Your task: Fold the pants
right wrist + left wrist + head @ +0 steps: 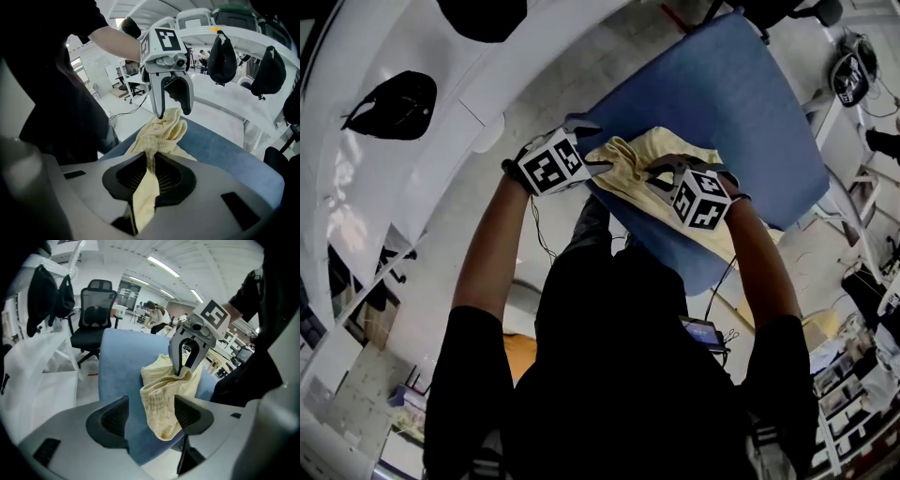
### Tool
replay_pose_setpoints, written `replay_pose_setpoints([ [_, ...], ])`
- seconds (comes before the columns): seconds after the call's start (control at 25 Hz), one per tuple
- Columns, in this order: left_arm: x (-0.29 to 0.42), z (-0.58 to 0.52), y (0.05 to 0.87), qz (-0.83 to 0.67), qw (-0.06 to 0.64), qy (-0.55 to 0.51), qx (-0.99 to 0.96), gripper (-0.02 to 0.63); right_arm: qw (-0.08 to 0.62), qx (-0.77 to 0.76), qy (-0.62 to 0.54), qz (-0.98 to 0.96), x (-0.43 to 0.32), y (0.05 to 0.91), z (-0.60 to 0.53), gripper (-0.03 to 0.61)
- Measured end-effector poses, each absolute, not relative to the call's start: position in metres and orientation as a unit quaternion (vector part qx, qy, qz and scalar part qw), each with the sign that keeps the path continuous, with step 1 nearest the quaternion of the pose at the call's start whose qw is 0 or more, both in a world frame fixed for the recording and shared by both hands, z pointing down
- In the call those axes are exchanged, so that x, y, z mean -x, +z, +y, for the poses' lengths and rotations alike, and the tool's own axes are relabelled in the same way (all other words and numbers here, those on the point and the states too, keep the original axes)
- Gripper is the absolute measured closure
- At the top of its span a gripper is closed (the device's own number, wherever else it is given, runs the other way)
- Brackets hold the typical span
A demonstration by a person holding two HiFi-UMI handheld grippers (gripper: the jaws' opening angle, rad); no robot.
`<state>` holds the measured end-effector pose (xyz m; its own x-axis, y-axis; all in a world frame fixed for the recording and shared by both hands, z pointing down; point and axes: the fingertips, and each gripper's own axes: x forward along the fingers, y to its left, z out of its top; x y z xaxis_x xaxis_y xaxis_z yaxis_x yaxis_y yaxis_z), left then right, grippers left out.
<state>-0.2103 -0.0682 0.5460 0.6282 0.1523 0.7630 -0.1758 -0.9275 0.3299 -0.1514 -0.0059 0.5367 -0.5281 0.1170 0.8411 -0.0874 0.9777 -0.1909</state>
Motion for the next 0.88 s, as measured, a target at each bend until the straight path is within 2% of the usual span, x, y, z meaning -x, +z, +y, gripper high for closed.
replay_pose_setpoints([
  [0.28,0.186,-0.07,0.562,0.104,0.16,0.452,-0.871,0.299,0.499,-0.02,0.126,-0.857,0.145,0.547,-0.007,0.526],
  [0.44,0.174,-0.068,0.566,0.146,0.196,0.446,-0.861,0.331,0.507,-0.037,0.14,-0.85,0.139,0.551,-0.007,0.526],
  [0.68,0.166,-0.055,0.577,0.21,0.244,0.459,-0.828,0.347,0.509,-0.071,0.16,-0.843,0.134,0.552,-0.007,0.526],
  [0.88,0.167,-0.052,0.574,0.218,0.242,0.453,-0.83,0.423,0.508,-0.092,0.175,-0.838,0.134,0.552,-0.002,0.526],
])
